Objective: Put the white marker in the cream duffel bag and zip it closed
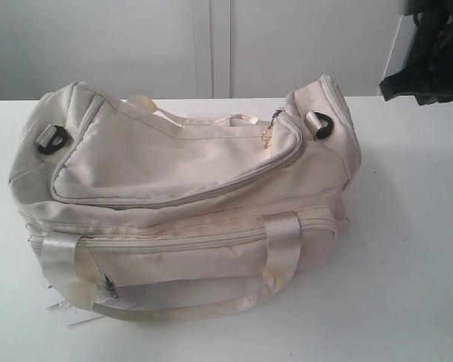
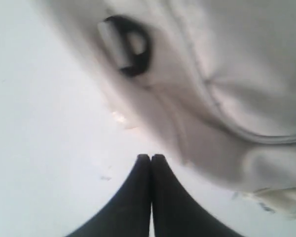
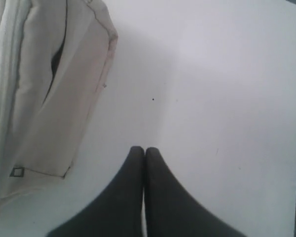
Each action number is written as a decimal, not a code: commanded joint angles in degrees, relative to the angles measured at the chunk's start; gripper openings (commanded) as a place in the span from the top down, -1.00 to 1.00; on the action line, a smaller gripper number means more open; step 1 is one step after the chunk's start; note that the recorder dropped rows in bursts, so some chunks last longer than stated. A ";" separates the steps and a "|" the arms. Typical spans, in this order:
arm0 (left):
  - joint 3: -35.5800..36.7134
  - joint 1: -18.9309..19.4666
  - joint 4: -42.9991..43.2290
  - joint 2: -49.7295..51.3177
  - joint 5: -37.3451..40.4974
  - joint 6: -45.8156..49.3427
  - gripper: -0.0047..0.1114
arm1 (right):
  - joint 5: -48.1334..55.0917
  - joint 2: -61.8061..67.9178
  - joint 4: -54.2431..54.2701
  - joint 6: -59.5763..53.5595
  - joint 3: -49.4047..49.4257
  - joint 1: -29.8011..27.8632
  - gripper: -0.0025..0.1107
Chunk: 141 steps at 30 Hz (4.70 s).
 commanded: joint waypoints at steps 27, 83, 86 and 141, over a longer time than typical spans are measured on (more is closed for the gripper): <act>16.86 1.77 11.36 -28.50 -15.50 -27.11 0.92 | -32.97 -39.64 5.37 0.19 35.59 -0.09 0.96; 37.65 1.79 6.68 -64.29 -16.45 -25.38 0.92 | -33.00 -57.96 5.27 0.19 44.97 -0.09 0.96; 42.23 1.79 5.64 -66.00 -19.39 -25.49 0.92 | -33.00 -57.96 5.27 0.19 44.97 -0.09 0.96; 61.14 1.79 4.03 -71.34 -26.96 -25.37 0.92 | -32.99 -57.96 5.26 1.27 44.97 -0.09 0.96</act>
